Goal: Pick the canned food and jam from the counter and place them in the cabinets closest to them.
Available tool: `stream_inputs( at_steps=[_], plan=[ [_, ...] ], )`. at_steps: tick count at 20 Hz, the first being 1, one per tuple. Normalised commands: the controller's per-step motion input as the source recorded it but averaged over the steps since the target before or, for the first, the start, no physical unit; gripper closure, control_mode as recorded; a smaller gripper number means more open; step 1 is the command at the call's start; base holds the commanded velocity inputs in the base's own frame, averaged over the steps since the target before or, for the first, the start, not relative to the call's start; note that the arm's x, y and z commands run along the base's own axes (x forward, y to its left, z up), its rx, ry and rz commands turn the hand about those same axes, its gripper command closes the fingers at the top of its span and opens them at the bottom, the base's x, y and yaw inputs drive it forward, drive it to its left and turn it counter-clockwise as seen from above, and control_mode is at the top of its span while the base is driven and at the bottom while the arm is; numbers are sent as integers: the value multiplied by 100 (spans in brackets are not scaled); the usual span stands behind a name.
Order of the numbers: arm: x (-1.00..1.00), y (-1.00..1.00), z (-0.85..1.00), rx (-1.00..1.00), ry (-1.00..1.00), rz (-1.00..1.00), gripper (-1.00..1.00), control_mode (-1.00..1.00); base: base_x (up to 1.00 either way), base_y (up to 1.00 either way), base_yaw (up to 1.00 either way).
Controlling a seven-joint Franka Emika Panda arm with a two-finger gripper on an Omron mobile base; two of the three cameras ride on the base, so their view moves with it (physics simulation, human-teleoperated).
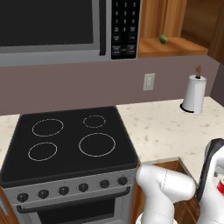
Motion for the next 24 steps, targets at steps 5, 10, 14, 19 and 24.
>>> stream_inputs(
  at_steps=[5, 10, 14, 19, 24],
  plan=[
    [42, 0, 0, 3, 0, 0, -100, -100, 0, 0, 0],
    [26, -23, 0, 4, 0, 4, -100, -100, 0, 0, 0],
    [8, -38, 0, 6, 0, 3, -100, -100, 0, 0, 0],
    [0, -7, 0, 1, 0, 0, -100, -100, 0, 0, 0],
    [-5, -8, -8, 0, 0, 0, -100, -100, 0, 0, 0]
  ],
)
